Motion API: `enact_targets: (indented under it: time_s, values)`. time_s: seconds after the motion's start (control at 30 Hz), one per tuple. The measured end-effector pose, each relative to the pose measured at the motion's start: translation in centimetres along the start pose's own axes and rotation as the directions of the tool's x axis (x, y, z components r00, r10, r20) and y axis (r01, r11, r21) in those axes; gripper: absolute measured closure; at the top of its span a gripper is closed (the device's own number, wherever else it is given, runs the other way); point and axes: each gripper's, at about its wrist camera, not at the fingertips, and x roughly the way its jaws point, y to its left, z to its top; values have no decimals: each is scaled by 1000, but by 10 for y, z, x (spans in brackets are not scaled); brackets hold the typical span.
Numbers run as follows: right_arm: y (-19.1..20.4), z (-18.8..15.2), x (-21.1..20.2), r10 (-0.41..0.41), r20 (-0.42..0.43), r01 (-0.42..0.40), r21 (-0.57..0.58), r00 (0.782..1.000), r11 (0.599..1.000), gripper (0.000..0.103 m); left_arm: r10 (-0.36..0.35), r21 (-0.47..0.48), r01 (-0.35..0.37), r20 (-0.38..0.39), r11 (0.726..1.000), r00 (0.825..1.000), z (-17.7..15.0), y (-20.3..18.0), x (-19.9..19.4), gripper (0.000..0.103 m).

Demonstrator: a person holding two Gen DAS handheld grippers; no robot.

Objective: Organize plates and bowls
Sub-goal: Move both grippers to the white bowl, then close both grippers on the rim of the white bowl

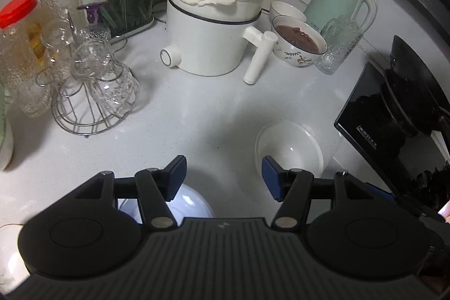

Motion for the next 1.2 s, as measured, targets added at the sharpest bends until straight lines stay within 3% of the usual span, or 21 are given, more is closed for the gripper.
enact_targets:
  time_s: [0.63, 0.77, 0.93, 1.0, 1.13, 1.2]
  values:
    - [-17, 32, 51, -24, -54, 24, 1, 998, 1000, 34, -99, 18, 102, -139, 995, 985, 32, -22, 84, 38]
    - [-25, 33, 65, -26, -94, 29, 28, 995, 999, 43, -102, 44, 114, -221, 992, 970, 33, -29, 108, 39]
    - [-27, 31, 77, -28, -124, 33, 34, 992, 999, 57, -123, 64, 144, -252, 987, 960, 36, -31, 129, 43]
    - [-28, 30, 82, -26, -133, 32, 40, 991, 999, 70, -138, 64, 160, -267, 985, 954, 38, -32, 135, 47]
    - [-28, 29, 88, -27, -137, 33, 43, 990, 999, 80, -114, 126, 155, -284, 980, 952, 39, -38, 144, 57]
    - [-29, 27, 90, -23, -142, 31, 56, 990, 998, 89, -118, 123, 159, -290, 980, 950, 39, -39, 146, 68]
